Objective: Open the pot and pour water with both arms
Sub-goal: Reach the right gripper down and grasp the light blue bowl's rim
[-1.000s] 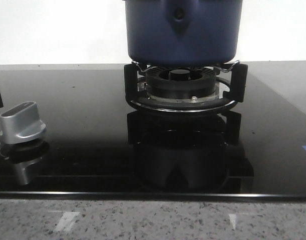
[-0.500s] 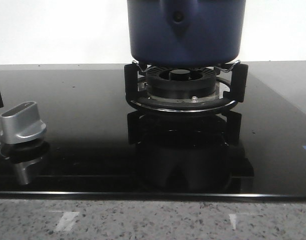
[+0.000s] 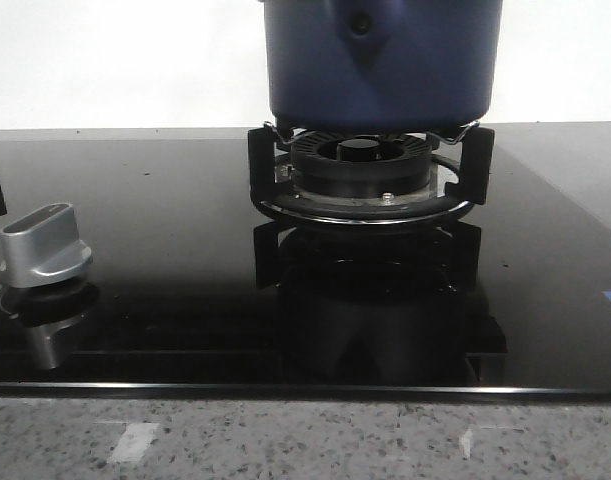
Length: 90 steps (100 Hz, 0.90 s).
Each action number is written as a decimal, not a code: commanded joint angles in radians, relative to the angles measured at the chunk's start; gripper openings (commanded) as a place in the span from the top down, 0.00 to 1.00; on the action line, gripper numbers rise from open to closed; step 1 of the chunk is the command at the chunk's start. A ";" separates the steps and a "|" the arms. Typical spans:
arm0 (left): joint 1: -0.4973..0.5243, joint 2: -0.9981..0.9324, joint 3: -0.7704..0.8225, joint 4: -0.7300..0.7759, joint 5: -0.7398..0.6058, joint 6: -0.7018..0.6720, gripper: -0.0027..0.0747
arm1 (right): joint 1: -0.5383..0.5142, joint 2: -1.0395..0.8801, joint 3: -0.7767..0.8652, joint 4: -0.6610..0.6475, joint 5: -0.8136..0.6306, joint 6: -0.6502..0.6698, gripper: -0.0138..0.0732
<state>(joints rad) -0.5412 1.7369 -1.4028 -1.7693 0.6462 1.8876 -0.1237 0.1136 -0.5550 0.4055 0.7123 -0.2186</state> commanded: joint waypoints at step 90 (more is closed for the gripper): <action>0.277 -0.511 0.218 0.239 0.143 -0.372 0.53 | -0.005 0.271 -0.177 0.020 -0.127 0.236 0.36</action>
<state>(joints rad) -0.2949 1.3197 -1.2237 -1.4550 0.8058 1.5293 -0.1237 0.2965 -0.6490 0.4453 0.6681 -0.0549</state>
